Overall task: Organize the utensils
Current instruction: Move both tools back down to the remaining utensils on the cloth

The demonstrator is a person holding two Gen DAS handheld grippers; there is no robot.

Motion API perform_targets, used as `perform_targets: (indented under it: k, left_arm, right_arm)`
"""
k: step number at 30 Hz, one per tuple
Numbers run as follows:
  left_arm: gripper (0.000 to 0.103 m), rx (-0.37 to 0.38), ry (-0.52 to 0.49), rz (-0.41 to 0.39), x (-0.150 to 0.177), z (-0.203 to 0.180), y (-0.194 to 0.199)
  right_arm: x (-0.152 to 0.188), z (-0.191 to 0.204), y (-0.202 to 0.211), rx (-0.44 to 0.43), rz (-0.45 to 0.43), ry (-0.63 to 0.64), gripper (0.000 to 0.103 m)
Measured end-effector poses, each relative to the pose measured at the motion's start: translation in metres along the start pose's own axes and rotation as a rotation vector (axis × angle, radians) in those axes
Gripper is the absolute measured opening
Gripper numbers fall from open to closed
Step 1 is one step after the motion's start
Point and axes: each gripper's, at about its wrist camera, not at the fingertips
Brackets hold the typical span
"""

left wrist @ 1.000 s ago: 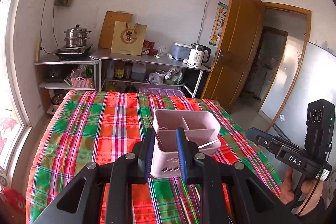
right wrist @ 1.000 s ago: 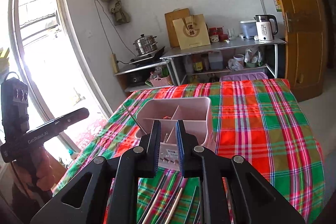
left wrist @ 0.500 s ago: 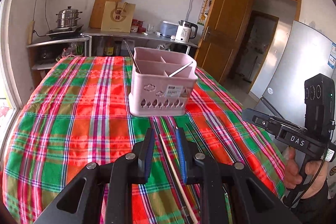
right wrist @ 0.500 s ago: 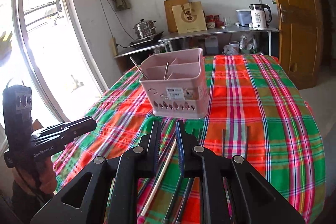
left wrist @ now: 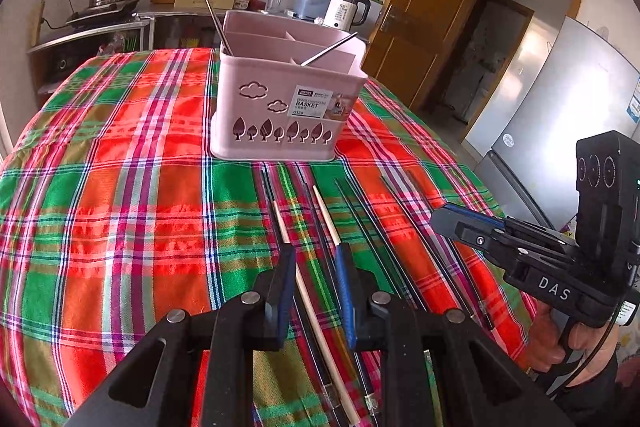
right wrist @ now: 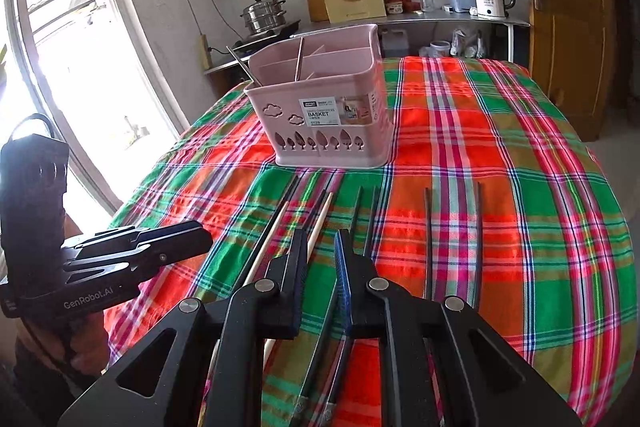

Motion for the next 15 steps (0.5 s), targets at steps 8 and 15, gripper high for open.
perform_targets:
  k: [8, 15]
  left_arm:
    - [0.02, -0.055, -0.008, 0.044, -0.012, 0.008, -0.029]
    - [0.02, -0.102, 0.002, 0.063, -0.03, 0.024, -0.052]
  right_arm:
    - [-0.004, -0.007, -0.022, 0.026, 0.047, 0.009, 0.015]
    - [-0.009, -0.015, -0.043, 0.052, 0.082, 0.014, 0.015]
Point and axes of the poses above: each gripper's, at about its wrist camera, not at the fingertips, and y roughly against the way its jaws point, z to its left, x to its underside, and after that the axes turned 5 degrees about -z, right-handed
